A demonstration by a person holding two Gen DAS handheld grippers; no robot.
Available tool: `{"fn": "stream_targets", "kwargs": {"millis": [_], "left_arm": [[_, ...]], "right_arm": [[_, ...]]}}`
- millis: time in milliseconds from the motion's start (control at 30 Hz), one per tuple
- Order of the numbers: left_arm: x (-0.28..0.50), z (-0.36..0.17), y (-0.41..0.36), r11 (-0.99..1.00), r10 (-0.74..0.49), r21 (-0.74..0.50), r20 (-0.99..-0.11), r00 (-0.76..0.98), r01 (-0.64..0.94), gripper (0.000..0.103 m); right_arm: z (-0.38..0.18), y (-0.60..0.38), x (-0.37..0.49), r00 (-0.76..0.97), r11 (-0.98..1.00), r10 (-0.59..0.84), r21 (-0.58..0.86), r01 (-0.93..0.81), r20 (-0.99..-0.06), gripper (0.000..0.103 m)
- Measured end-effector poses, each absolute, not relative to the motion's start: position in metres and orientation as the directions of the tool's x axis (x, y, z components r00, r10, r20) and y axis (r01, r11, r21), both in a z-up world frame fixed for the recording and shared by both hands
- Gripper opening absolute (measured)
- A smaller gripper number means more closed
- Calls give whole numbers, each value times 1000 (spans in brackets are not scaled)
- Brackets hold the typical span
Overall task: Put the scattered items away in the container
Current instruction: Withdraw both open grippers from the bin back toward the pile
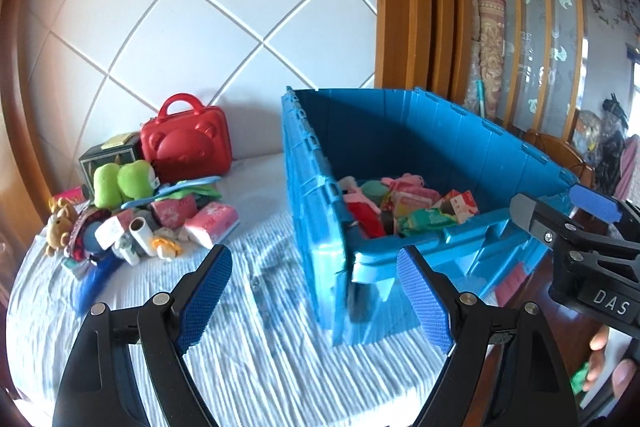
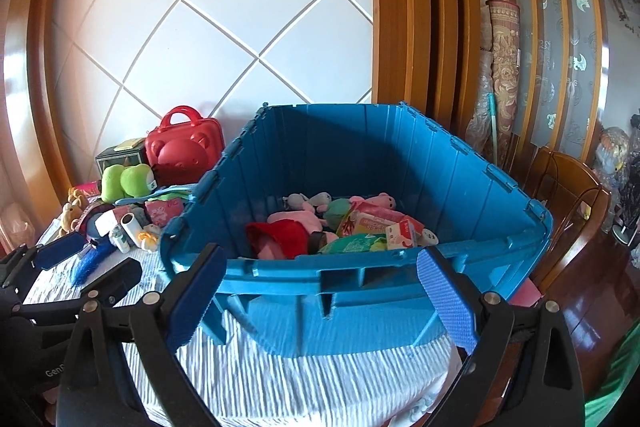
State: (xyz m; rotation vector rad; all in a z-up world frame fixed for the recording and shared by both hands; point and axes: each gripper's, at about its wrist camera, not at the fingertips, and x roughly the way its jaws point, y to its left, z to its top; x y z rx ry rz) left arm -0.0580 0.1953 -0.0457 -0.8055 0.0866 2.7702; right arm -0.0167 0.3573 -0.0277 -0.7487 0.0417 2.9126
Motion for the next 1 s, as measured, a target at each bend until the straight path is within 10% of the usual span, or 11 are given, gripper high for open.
{"fn": "stream_targets", "kwargs": {"millis": [1000], "left_arm": [[-76,-127,-111,-989,-91,-25,-662,-744,143,85]], "right_arm": [[-103,82,-108,-769,-975,-186,19,220,-611,102]]}}
